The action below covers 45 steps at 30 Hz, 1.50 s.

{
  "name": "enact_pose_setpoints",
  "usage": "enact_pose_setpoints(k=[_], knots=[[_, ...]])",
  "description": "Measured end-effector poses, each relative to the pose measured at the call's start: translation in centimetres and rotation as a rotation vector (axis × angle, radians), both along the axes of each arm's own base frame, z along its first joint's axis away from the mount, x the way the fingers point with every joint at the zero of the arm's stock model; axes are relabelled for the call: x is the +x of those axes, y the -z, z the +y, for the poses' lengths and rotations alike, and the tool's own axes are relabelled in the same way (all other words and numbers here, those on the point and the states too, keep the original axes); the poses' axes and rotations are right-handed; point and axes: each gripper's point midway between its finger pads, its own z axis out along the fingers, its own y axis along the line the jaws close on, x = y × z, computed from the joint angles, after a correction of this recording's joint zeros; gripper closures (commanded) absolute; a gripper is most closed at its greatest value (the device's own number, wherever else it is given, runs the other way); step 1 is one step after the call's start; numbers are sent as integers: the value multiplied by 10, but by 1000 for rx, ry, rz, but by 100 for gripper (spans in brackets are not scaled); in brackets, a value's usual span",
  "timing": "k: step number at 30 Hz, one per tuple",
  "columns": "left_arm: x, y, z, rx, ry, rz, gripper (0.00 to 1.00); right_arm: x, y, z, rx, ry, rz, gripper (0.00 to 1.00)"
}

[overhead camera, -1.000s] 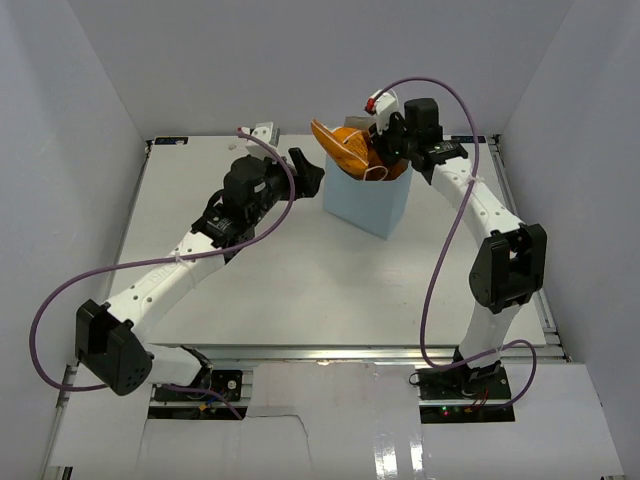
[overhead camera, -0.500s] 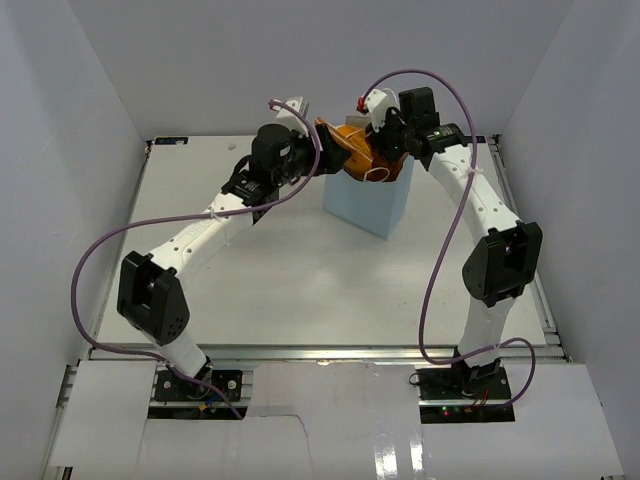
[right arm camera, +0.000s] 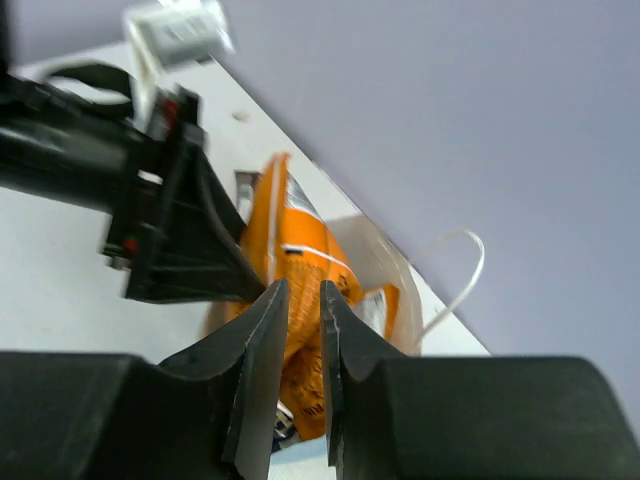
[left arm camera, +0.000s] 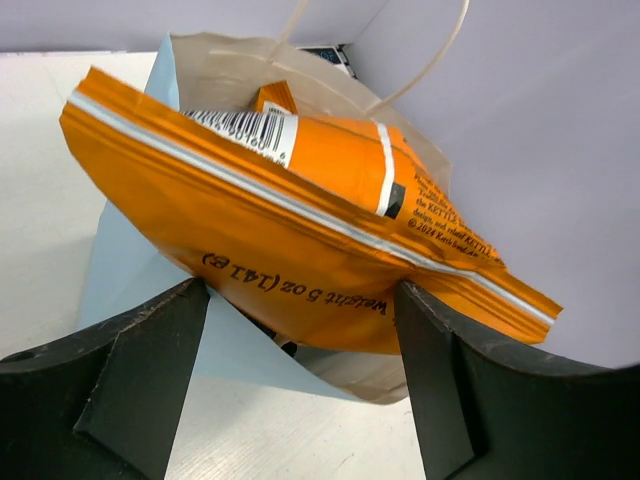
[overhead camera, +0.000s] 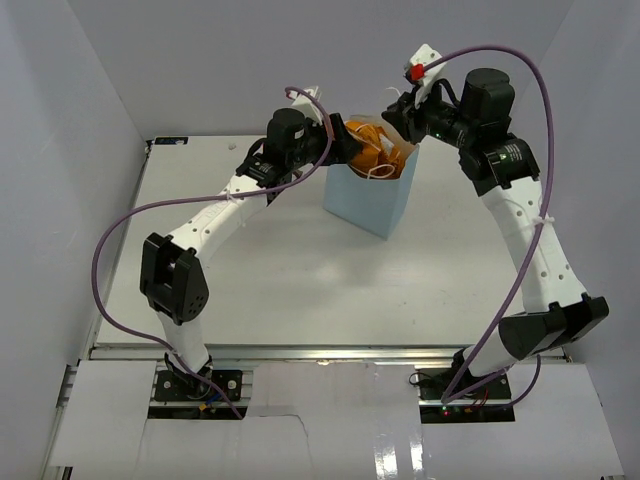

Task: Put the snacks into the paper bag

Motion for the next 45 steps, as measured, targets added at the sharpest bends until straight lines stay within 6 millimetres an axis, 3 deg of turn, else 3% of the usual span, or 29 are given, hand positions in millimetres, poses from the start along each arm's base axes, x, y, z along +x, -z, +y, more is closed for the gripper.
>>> enact_pose_setpoints(k=[2, 5, 7, 11, 15, 20, 23, 25, 28, 32, 35, 37, 42, 45], knots=[[-1, 5, 0, 8, 5, 16, 14, -10, -14, 7, 44, -49, -25, 75], [-3, 7, 1, 16, 11, 26, 13, -5, -5, 22, 74, -102, 11, 75], [-5, 6, 3, 20, 11, 25, 12, 9, 18, 31, 71, -118, 75, 75], [-19, -1, 13, 32, 13, 10, 11, 42, 86, 46, 39, -107, 235, 76], [-47, -29, 35, 23, 8, -49, 8, 58, 128, 49, 6, -78, 322, 79], [-85, -86, 76, -14, -42, -194, 5, 60, 136, 49, -28, -56, 321, 82], [-86, -112, 105, -40, -103, -262, 5, 60, 144, 46, -58, -46, 334, 82], [-73, -114, 121, -42, -150, -272, 5, 62, 149, 46, -82, -45, 358, 83], [-42, -89, 135, -28, -205, -208, 5, 70, 158, 49, -112, -51, 392, 83], [2, -20, 144, -6, -247, -38, 5, 70, 177, 48, -151, -51, 446, 83], [23, 34, 150, -9, -273, 107, 5, 65, 186, 43, -183, -48, 476, 83], [31, 60, 153, -22, -285, 181, 5, 62, 189, 41, -198, -50, 484, 82], [45, 85, 156, -76, -307, 260, 5, 54, 187, 38, -208, -60, 486, 71], [56, 94, 155, -102, -317, 281, 5, 44, 175, 34, -204, -58, 488, 58]])
